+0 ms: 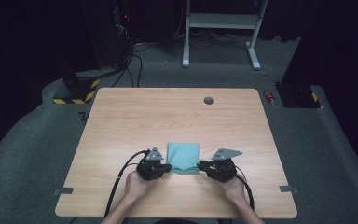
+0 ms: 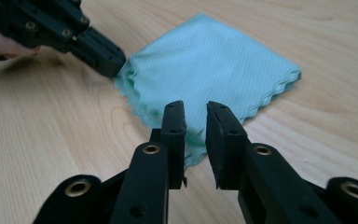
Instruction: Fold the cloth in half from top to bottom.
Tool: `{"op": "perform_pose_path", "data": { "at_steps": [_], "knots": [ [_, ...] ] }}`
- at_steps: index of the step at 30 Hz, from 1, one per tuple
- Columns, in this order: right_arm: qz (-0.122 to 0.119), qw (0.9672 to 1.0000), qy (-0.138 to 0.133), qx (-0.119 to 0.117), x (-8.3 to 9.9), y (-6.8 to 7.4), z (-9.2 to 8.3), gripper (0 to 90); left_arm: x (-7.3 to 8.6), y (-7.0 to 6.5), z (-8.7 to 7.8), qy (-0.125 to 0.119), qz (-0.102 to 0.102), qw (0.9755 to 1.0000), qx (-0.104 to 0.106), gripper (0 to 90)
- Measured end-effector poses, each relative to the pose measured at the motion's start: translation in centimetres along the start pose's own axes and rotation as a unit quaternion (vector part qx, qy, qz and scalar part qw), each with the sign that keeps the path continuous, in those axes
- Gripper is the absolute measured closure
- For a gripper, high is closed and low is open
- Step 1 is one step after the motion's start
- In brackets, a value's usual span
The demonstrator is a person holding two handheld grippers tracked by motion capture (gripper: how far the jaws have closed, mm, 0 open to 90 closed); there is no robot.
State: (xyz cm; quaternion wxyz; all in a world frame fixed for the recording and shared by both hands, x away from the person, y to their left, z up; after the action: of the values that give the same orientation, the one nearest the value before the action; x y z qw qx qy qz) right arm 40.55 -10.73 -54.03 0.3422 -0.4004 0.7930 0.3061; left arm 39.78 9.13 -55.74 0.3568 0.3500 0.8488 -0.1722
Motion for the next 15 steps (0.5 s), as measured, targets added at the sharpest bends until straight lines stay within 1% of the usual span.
{"op": "perform_pose_path", "data": {
  "at_steps": [4,7,9,11,13,15],
  "knots": [
    [0.008,0.9998,0.013,0.011,-0.6,-0.5,0.8,83.2,-0.6,0.2,-0.7,-0.019,-0.007,0.9998,-0.001,83.4],
    [0.010,0.9996,0.023,0.016,-0.7,-0.5,1.7,83.6,-1.3,0.5,-0.8,-0.029,-0.019,0.9994,-0.005,80.6],
    [0.012,0.9994,0.029,0.017,-0.7,-0.4,2.2,83.6,-1.7,0.7,-0.5,-0.027,-0.020,0.9993,-0.015,76.3],
    [0.010,0.9991,0.036,0.020,-0.7,-0.3,2.6,83.5,-2.0,0.8,0.1,-0.023,-0.020,0.9992,-0.025,74.1],
    [0.010,0.9988,0.042,0.024,-0.6,-0.2,3.0,82.6,-2.0,0.7,0.7,-0.018,-0.017,0.9993,-0.026,72.6],
    [0.005,0.9988,0.045,0.022,-0.6,-0.1,3.3,79.0,-1.7,0.4,1.0,-0.008,-0.009,0.9996,-0.027,70.8]
  ]
}}
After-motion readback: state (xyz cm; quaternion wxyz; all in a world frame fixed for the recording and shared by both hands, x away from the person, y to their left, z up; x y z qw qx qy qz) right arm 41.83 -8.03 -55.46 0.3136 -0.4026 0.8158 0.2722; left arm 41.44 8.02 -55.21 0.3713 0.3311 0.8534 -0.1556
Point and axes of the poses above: each handheld gripper's, and its own axes: z roughly forward along the jaws, x roughly out of its underside, y roughly to its left, the point moved 7 cm from there along z, roughly forward along the jaws, and after that the axes turned 8 degrees about -x, right-handed, at the moved point
